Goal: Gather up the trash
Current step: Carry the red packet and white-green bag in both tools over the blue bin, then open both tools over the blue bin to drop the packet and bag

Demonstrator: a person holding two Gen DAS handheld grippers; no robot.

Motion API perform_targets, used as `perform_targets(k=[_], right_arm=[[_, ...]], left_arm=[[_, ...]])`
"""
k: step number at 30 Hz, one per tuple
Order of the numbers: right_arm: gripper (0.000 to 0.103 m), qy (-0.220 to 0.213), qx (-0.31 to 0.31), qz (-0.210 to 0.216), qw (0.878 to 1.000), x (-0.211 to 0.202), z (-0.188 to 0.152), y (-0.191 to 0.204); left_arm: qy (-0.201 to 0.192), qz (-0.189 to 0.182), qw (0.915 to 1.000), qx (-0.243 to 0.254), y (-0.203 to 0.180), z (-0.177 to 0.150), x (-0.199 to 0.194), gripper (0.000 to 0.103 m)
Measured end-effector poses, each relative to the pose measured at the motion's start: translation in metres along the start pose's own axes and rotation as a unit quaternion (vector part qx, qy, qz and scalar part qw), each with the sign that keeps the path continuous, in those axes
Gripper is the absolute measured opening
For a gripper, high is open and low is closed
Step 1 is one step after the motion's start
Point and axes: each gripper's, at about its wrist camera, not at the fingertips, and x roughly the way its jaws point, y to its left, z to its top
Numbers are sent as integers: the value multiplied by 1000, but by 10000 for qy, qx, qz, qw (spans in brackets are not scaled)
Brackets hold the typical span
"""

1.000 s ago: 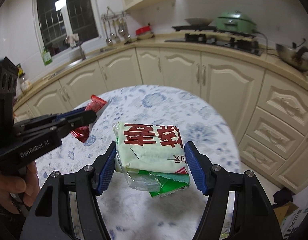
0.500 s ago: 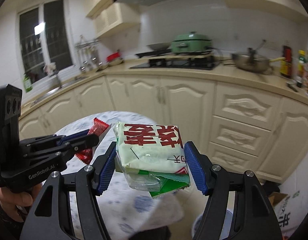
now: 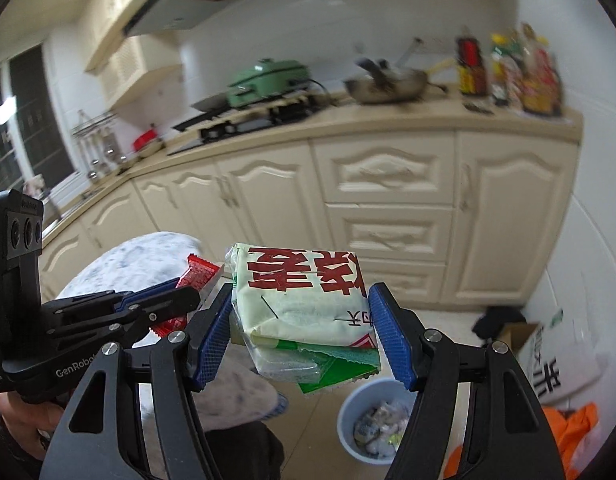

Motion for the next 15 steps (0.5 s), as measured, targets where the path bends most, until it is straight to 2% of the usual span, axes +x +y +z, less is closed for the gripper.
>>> perform_targets(k=[4,8,12,14,15], right_arm=[[68,197,384,-94,9990,17,-14,-37],[68,475,863,-4,9951,44,-32,-76],[71,740,1361,117,9879,76,-51,-112],[77,860,1587,128,9835,88,-60,-124],[79,960,1731,74,9802,97,-67,-133]], left_arm=[[395,-159,9991,-10,-1,13,49,5],[673,-180,9976,-4,-6,27,99,6],[1082,-151,9940,-32,-10,37,160,12],[1322,-14,9912,-33,-12,39,189,29],[1498,68,9886,-100,-12,40,206,50]])
